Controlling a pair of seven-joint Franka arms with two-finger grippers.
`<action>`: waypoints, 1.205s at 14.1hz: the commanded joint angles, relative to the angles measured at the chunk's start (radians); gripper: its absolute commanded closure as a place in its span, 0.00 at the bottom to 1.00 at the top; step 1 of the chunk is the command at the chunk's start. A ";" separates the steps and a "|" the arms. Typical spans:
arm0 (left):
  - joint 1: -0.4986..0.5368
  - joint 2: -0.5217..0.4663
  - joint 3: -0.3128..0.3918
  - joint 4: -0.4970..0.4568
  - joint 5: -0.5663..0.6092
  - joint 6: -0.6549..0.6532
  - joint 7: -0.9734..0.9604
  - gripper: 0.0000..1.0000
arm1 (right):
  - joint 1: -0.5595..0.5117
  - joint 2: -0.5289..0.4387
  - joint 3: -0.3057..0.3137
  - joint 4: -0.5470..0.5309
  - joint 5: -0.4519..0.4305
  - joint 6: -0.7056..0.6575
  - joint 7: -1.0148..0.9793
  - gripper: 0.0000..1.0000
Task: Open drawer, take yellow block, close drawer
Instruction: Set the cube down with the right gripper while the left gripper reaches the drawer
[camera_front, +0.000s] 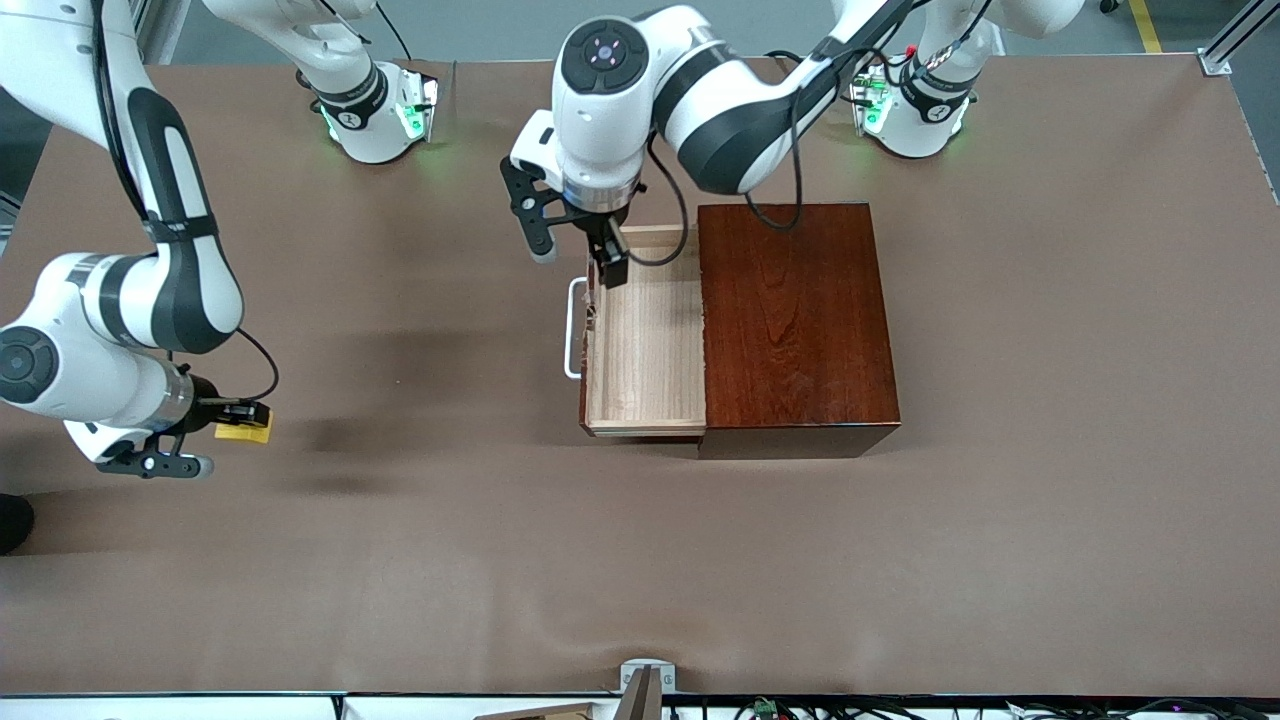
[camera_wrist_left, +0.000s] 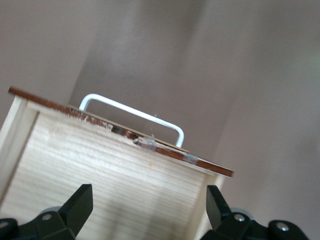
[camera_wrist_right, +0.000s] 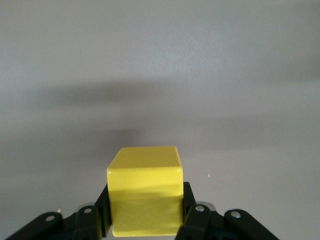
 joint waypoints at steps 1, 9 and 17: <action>-0.095 0.067 0.070 0.040 0.050 0.073 0.060 0.00 | -0.026 0.057 0.014 0.018 0.053 0.057 -0.014 1.00; -0.159 0.158 0.156 0.040 0.051 0.253 0.283 0.00 | -0.047 0.190 0.017 0.119 0.099 0.063 -0.044 1.00; -0.161 0.218 0.181 0.038 0.051 0.302 0.351 0.00 | -0.047 0.258 0.020 0.127 0.100 0.173 -0.049 1.00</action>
